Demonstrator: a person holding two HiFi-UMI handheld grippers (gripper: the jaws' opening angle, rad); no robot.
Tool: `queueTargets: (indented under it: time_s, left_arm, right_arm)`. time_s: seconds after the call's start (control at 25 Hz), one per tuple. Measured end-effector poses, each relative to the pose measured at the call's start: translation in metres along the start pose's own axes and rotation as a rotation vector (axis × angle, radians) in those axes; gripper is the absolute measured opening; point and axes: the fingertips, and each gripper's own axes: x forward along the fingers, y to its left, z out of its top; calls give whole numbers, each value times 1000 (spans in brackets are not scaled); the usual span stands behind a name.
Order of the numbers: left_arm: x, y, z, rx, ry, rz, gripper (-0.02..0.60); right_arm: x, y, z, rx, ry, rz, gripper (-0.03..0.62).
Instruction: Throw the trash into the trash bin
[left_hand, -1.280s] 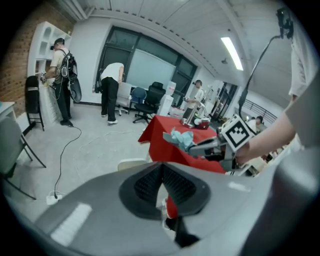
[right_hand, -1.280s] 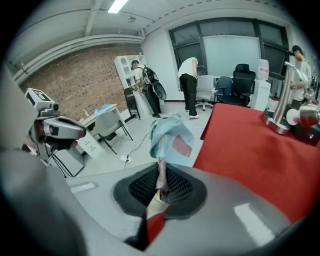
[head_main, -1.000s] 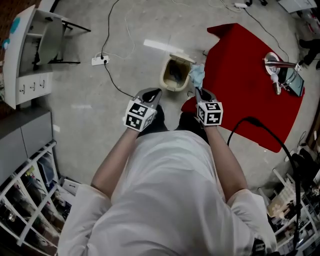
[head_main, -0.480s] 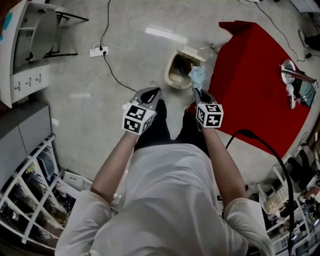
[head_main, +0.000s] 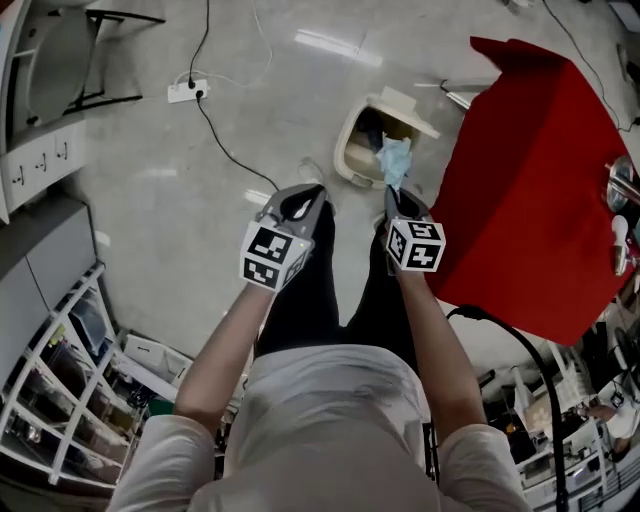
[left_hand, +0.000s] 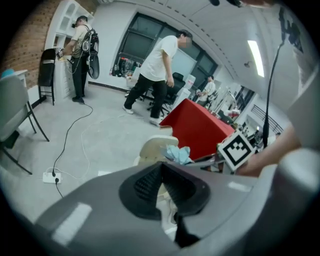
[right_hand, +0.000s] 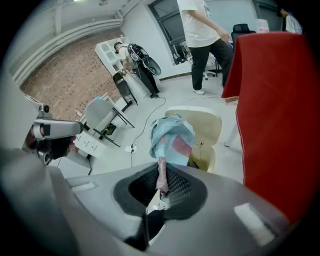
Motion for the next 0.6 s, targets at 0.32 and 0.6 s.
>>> queueTargets:
  time_s: [0.32,0.6]
  left_arm:
    - [56,11,-58,15,77,-47,5]
    - [83,21,-83,6,95,-71,5]
  right_arm:
    - [89,-30,-38,41,63,-25,15]
    - [131,-53,-65,70,111,-69,116]
